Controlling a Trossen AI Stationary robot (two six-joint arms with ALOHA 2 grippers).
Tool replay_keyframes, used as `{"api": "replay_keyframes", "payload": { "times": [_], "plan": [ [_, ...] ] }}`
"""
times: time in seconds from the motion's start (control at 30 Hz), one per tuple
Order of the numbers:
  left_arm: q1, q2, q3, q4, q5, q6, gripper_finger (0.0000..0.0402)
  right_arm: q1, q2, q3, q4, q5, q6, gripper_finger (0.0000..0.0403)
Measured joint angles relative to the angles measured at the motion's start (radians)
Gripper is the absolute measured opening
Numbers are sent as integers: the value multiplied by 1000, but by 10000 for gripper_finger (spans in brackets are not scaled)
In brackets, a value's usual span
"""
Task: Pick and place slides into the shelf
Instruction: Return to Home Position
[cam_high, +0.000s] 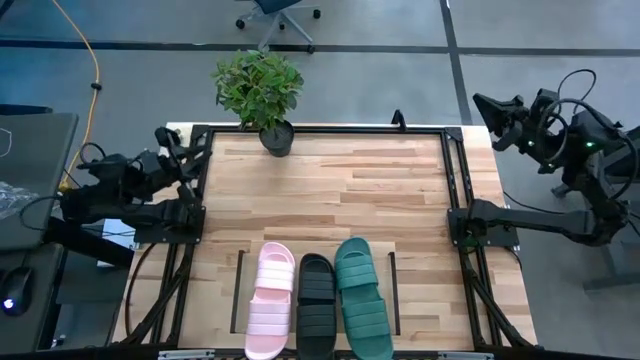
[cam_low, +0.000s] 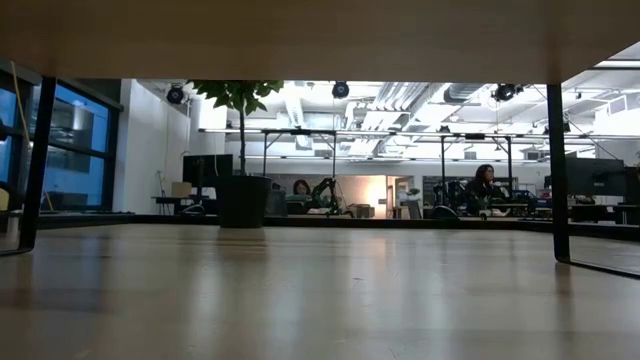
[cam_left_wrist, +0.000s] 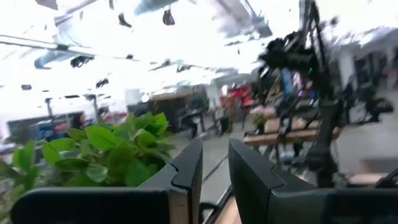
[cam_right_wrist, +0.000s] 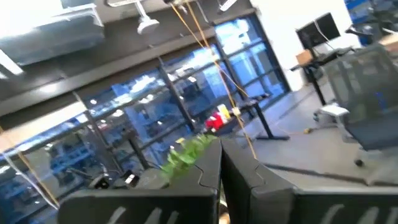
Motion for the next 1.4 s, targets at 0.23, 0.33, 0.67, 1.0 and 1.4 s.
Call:
{"api": "replay_keyframes", "payload": {
  "times": [0.23,0.33,0.67,1.0,1.4],
  "plan": [
    [0,-120,-194,146,115,-57,67,0,-1,0,-57,49,41,0],
    [0,-154,-267,167,117,-98,67,0,-1,0,-51,53,45,0],
    [0,-162,-437,452,201,-129,67,0,-2,0,-39,66,62,0],
    [0,-162,-544,604,208,-145,67,0,-1,0,-39,73,62,0],
    [0,-162,-547,459,253,-159,67,0,-1,0,-39,78,63,0]
  ]
}}
